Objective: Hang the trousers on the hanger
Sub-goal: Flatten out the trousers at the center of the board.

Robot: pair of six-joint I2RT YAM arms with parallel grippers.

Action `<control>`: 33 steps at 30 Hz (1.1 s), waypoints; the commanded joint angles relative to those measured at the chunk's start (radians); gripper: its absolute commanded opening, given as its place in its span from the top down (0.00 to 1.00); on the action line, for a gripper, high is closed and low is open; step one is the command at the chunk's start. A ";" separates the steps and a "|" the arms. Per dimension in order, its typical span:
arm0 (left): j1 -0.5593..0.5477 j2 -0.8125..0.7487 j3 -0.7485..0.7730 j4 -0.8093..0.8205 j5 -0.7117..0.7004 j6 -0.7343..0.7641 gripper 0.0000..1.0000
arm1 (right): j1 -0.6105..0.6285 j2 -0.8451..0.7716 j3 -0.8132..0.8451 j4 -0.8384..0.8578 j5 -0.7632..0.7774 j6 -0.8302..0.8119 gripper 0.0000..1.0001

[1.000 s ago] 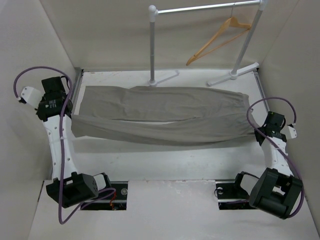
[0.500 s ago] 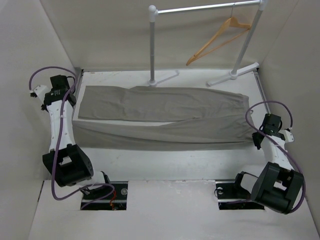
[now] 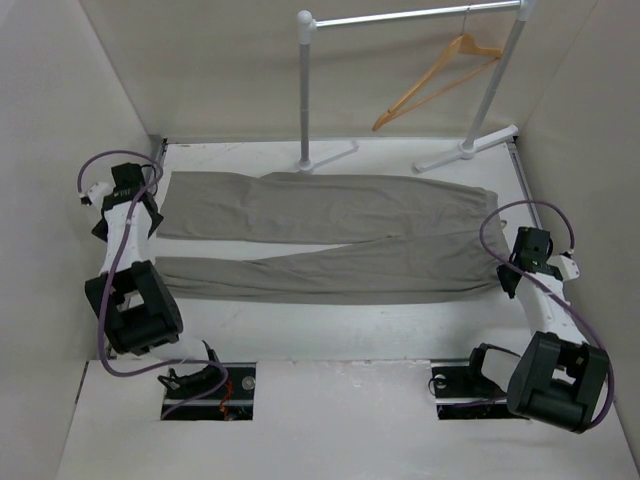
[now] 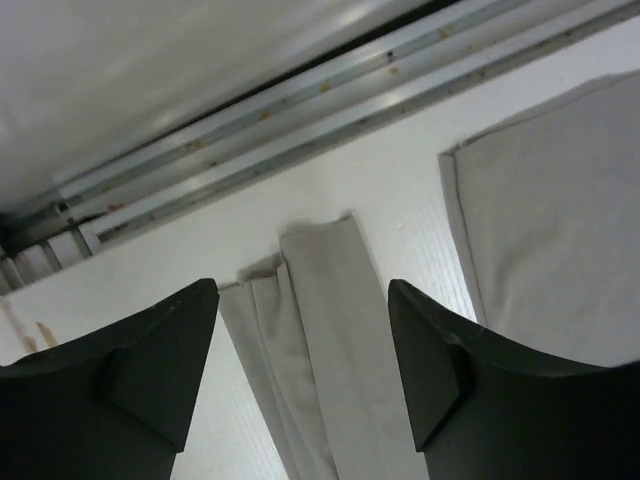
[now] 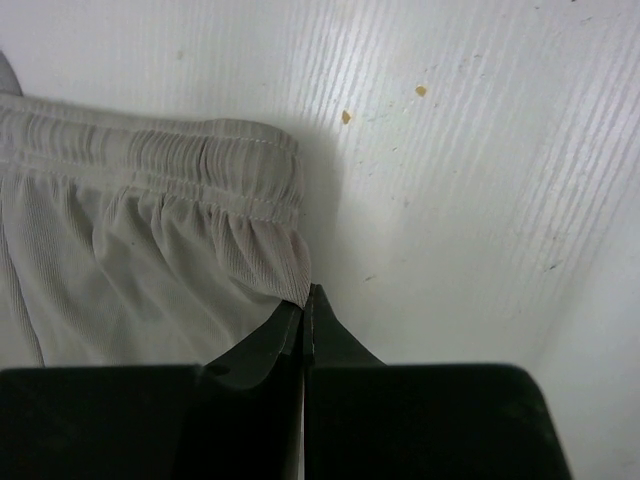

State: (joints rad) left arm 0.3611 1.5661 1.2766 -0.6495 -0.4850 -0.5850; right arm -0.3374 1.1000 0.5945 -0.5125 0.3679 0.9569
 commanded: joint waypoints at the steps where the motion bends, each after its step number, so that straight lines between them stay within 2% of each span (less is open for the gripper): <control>1: 0.014 -0.173 -0.132 0.022 0.028 -0.077 0.35 | 0.027 0.000 0.042 0.035 0.023 0.002 0.97; 5: 0.049 -0.372 -0.377 0.020 0.086 -0.180 0.59 | 0.074 0.012 0.045 0.052 0.023 0.009 0.97; 7: 0.058 -0.409 -0.488 0.042 0.159 -0.214 0.64 | 0.090 0.026 0.045 0.055 0.022 0.011 0.97; 11: 0.137 -0.416 -0.624 0.135 0.256 -0.262 0.64 | 0.096 0.029 0.051 0.058 0.019 0.009 0.97; 17: 0.213 -0.354 -0.660 0.246 0.283 -0.266 0.65 | 0.096 0.017 0.044 0.065 0.000 0.008 0.97; 25: 0.221 -0.236 -0.680 0.395 0.298 -0.317 0.66 | 0.096 -0.009 -0.001 0.089 -0.003 -0.001 0.97; 29: 0.232 -0.192 -0.681 0.422 0.301 -0.314 0.76 | 0.094 -0.014 0.004 0.089 -0.009 0.002 0.97; 33: 0.233 -0.176 -0.671 0.413 0.318 -0.312 0.94 | 0.096 -0.017 0.019 0.081 -0.011 0.022 0.97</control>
State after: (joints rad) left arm 0.5869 1.3579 0.6197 -0.2134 -0.1909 -0.8845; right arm -0.2474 1.1057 0.5934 -0.4622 0.3584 0.9615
